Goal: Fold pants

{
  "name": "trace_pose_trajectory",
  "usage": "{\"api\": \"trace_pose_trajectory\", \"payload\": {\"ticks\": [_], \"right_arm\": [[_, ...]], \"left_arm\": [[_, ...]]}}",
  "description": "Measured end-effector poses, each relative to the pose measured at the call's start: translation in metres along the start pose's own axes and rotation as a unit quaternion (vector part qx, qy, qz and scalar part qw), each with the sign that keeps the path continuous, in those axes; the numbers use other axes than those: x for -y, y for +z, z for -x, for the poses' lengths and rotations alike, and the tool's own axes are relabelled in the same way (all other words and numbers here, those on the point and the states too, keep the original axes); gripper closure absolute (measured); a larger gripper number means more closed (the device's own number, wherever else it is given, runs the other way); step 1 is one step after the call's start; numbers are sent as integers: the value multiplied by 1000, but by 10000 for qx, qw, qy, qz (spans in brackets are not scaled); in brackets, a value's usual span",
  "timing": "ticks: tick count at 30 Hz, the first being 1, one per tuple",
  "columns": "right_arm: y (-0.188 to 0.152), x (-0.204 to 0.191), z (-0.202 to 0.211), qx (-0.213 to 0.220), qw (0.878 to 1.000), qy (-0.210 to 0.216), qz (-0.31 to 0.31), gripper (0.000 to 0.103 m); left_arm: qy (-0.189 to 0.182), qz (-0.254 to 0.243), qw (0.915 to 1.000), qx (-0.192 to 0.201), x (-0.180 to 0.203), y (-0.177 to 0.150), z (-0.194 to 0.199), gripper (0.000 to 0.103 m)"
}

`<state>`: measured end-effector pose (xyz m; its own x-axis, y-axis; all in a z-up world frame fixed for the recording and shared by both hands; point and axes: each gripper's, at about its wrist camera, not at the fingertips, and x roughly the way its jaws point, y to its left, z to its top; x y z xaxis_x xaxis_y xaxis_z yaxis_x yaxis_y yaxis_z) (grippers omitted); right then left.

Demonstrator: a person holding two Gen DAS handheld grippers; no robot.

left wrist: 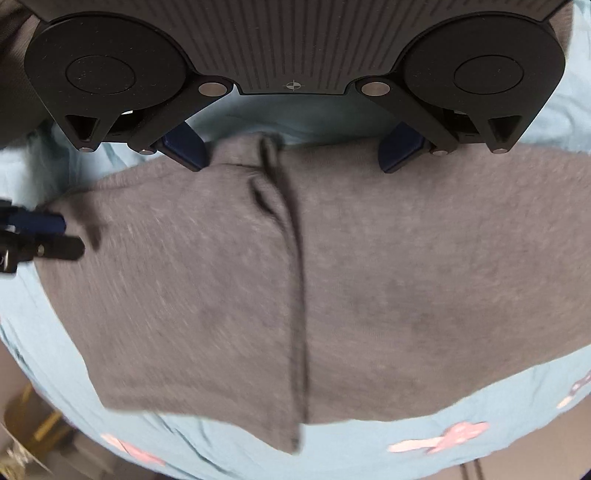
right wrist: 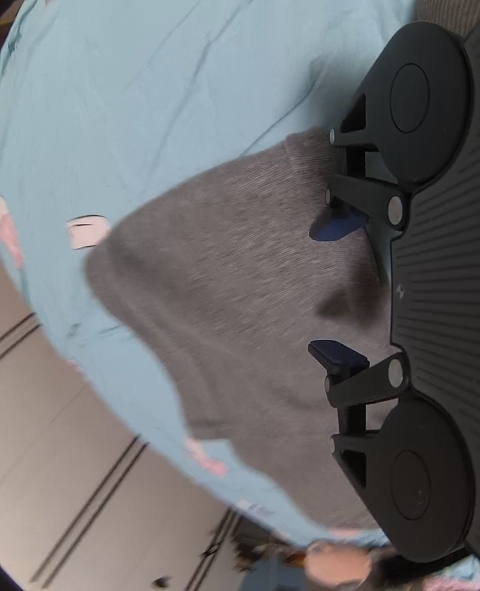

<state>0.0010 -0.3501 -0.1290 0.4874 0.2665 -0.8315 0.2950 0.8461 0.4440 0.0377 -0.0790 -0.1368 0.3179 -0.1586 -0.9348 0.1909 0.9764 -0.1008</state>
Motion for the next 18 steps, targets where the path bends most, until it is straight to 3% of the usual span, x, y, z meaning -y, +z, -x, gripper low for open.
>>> {"api": "trace_pose_trajectory", "payload": {"ticks": [3,6,8,11,15,18], "right_arm": [[5,1,6,277,9996,-96,54,45],[17,-2,21,888,9954,-288,213,34],[21,2,25,1263,9914,-294,178,26],[20,9,10,1671,9857,-203,99,23],[24,14,-5,1676,9854,-293,59,19],[23,18,-5,1778,9838,-240,5,19]], "left_arm": [[-179,320,9986,389,-17,14,10,0],[-561,841,9919,770,-35,37,10,0],[-547,1134,9873,971,-45,55,6,0],[-709,1426,9790,1273,-61,78,3,0],[-1513,1662,9682,1101,-61,111,-27,0],[-1416,1795,9699,838,-57,126,-54,3]]}}
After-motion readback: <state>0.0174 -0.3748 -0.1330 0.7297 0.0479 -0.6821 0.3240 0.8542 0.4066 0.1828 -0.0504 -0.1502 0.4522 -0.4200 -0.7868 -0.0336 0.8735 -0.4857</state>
